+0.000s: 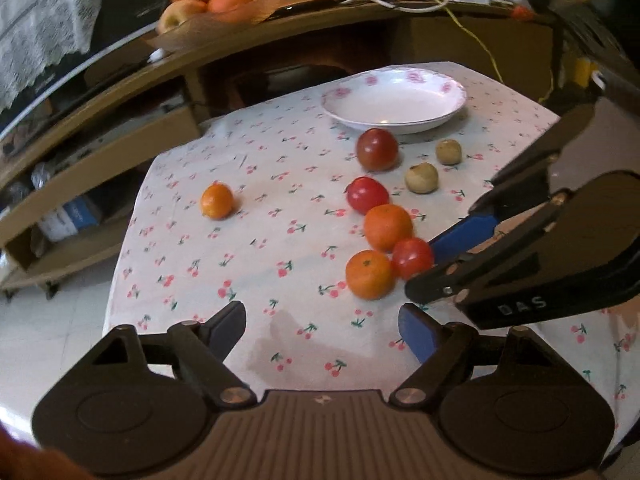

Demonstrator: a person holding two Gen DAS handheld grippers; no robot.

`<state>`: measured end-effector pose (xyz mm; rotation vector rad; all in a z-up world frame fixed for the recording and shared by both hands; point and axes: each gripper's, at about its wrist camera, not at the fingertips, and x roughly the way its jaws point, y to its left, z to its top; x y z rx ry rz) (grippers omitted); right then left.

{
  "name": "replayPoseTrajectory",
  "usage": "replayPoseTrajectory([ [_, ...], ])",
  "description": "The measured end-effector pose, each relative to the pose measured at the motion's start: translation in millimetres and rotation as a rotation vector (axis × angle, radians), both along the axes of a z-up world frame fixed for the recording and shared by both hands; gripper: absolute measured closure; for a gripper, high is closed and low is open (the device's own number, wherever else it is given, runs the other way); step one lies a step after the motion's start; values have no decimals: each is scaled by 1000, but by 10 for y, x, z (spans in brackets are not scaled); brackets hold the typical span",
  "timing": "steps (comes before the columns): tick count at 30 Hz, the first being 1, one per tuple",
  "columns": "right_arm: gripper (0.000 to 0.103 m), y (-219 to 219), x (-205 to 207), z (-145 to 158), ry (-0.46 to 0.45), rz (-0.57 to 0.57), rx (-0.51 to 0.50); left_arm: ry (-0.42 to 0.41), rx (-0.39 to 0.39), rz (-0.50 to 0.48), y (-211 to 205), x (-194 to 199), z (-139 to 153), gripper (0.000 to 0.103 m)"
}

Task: Organize fruits
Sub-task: 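Close left tool on the small orange while right tool closes on the red tomato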

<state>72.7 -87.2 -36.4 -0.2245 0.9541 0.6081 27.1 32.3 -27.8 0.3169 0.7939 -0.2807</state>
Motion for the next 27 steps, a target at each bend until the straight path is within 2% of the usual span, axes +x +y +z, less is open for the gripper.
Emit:
replayPoseTrajectory([
  [7, 76, -233, 3, 47, 13, -64, 3, 24, -11, -76, -186, 171, -56, 17],
  [9, 76, -333, 9, 57, 12, -95, 10, 36, -18, -83, -241, 238, -84, 24],
  [13, 76, -471, 21, 48, 13, -143, 12, 47, -24, -55, -301, 320, -103, 51],
  [17, 76, -499, 18, 44, 5, -162, -7, 57, -23, -40, -321, 302, -88, 66],
  [22, 76, -551, 9, 84, -17, -187, -21, 59, -12, -25, -304, 264, -70, 67],
  [27, 76, -556, -26, 151, -68, -204, -49, 23, -29, -13, -308, 268, 48, 68],
])
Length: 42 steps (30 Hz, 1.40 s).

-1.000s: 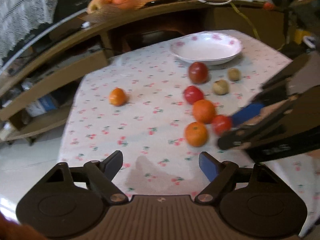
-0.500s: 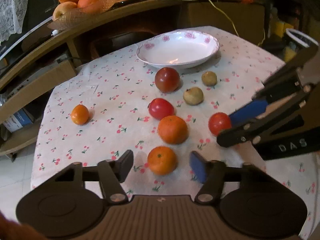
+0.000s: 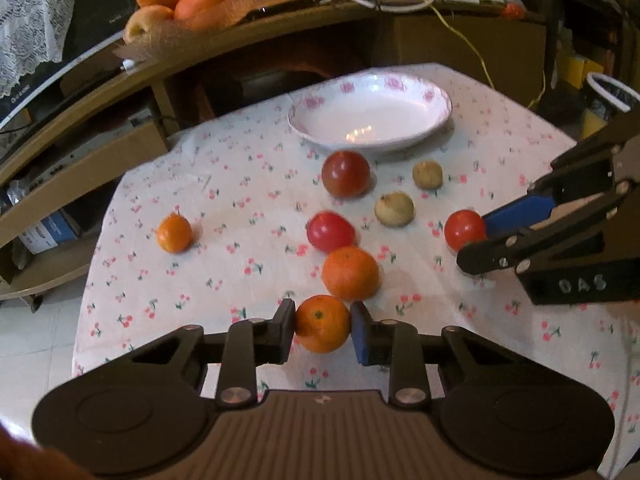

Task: Organize fruits
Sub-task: 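Close left tool on the small orange while right tool closes on the red tomato, then carry the orange in left tool into the white bowl while right tool carries the tomato there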

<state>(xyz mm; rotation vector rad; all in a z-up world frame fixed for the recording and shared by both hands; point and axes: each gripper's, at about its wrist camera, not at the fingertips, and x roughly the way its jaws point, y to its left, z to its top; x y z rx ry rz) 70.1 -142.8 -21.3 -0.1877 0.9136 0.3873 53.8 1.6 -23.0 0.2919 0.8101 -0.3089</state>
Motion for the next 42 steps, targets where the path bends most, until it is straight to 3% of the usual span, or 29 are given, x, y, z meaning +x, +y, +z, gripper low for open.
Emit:
replayPoseTrajectory([
  [19, 77, 0, 116, 115, -101, -66, -62, -55, -63, -28, -204, 402, 284, 68],
  [42, 78, -109, 307, 192, -166, -113, -80, -65, -103, -76, -488, 750, 327, 68],
])
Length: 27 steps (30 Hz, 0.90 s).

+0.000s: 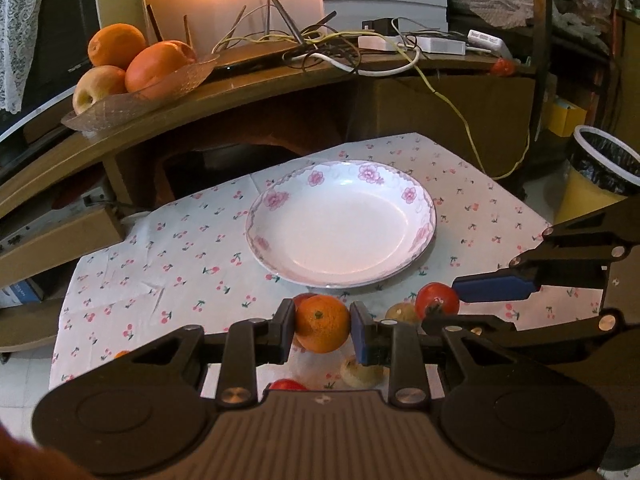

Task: Organize fruits
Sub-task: 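Carry the orange in left tool into the white bowl while right tool carries the tomato there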

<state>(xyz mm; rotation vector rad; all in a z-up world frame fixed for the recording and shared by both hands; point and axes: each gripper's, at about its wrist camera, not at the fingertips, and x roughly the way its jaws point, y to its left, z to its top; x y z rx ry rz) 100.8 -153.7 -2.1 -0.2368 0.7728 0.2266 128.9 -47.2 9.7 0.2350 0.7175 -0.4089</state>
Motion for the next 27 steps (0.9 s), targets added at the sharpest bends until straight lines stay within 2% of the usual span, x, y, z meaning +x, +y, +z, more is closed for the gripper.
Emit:
replayPoseTrajectory([
  [27, 78, -127, 463, 41, -33, -28, -6, -1, -84, 3, -111, 544, 38, 68],
])
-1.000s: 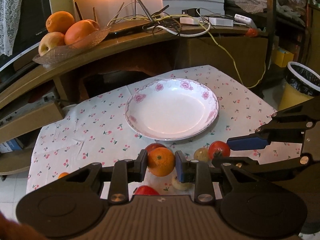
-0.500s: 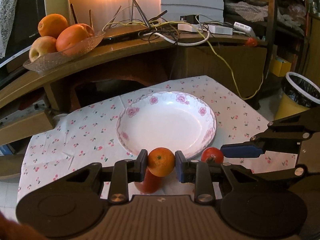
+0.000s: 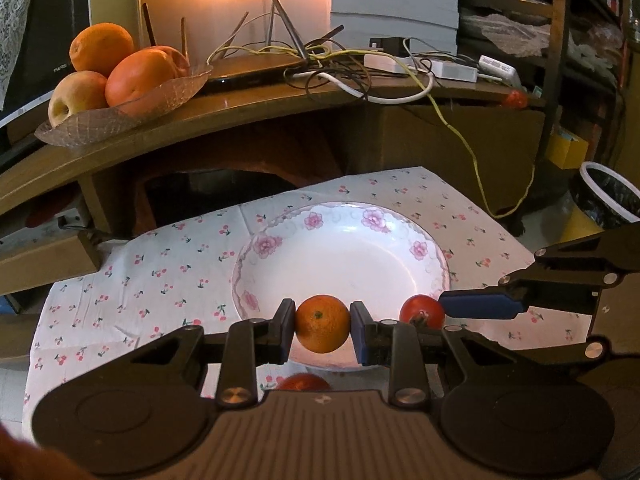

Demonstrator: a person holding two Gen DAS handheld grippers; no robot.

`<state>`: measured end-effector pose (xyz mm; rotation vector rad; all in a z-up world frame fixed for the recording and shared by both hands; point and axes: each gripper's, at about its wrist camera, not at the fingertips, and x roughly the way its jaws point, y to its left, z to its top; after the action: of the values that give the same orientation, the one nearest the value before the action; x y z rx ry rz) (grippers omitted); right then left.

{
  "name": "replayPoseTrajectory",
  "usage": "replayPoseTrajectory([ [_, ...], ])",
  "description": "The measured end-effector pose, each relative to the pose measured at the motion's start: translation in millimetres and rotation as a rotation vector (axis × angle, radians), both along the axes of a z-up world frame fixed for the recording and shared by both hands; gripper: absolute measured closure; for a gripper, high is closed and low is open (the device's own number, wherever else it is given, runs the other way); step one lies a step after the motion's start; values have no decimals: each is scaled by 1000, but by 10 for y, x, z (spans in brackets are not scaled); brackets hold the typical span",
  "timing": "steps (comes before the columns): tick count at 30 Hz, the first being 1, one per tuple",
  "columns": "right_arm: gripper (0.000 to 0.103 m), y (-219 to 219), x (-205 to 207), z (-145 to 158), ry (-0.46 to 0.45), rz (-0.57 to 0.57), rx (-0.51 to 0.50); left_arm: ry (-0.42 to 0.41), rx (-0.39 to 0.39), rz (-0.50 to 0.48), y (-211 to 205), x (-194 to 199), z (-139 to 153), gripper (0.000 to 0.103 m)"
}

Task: Organize fruits
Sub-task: 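Carry the orange in left tool into the white bowl while right tool carries the tomato there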

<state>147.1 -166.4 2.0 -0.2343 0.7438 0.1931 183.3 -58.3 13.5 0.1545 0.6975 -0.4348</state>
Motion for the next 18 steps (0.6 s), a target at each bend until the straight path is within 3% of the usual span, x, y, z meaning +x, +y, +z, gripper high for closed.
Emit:
replayPoseTrajectory([
  [18, 78, -24, 415, -187, 8, -11, -59, 37, 7, 26, 22, 418, -244, 68],
])
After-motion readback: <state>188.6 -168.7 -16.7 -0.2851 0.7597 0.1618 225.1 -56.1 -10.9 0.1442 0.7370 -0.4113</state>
